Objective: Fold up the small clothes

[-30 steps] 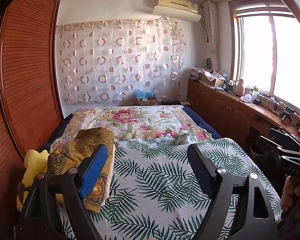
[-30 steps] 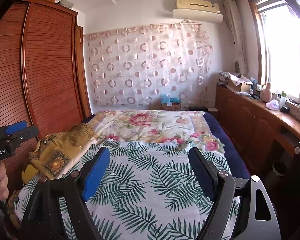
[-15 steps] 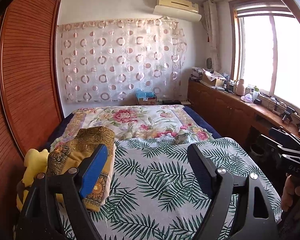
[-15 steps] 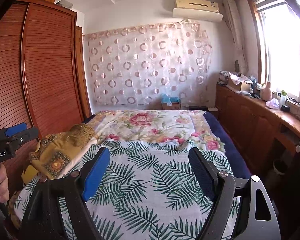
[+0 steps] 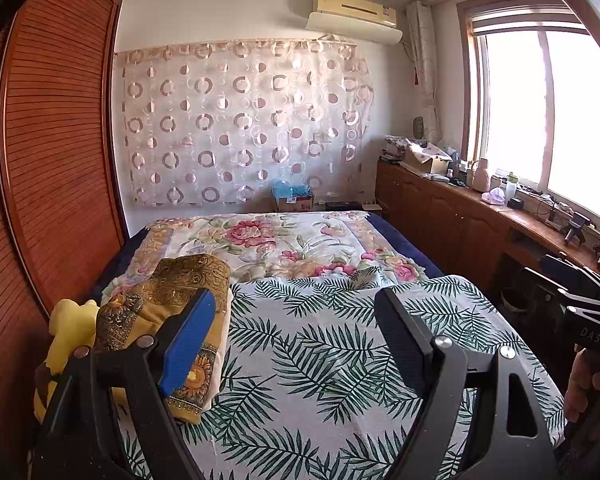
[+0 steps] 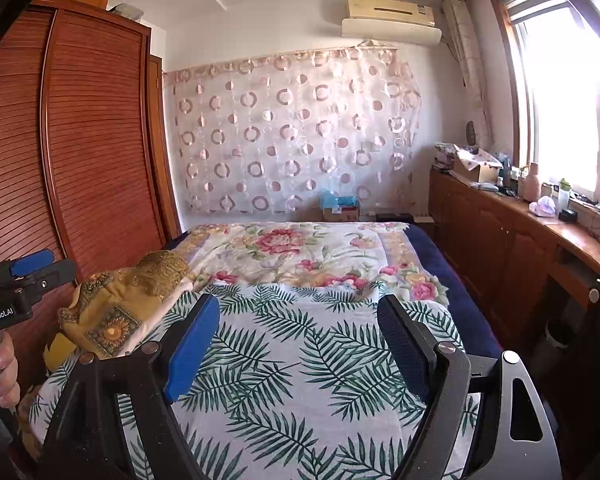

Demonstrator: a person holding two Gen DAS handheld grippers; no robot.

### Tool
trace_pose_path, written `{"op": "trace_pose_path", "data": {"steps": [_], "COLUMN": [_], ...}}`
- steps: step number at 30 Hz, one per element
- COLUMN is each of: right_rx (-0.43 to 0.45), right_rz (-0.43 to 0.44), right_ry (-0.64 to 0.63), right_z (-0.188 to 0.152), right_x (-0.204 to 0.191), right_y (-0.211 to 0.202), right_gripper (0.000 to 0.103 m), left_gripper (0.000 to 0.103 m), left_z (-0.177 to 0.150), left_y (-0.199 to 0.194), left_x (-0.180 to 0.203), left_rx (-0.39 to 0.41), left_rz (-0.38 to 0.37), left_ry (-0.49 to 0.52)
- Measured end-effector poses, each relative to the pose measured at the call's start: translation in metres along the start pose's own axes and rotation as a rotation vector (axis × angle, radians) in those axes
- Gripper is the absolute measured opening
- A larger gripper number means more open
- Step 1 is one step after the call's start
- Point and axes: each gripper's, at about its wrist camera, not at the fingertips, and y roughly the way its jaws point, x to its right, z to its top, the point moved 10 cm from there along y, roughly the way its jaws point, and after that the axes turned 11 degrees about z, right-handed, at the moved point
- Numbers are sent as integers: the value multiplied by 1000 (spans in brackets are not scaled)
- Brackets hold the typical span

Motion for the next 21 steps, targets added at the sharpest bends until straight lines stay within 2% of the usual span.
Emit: {"op": "trace_pose_path", "data": {"steps": [21], "right_rx": [3], "right_rz": [-3], "right_ry": [-6], "right_z": [0], "right_x": [-2], "right_y": [1], "right_gripper": [83], "left_gripper": [82], "left_z": [0], "left_y": [0], "left_x": [-1], "left_rx": [4], "left_rz": [1], "left_ry": [0]}}
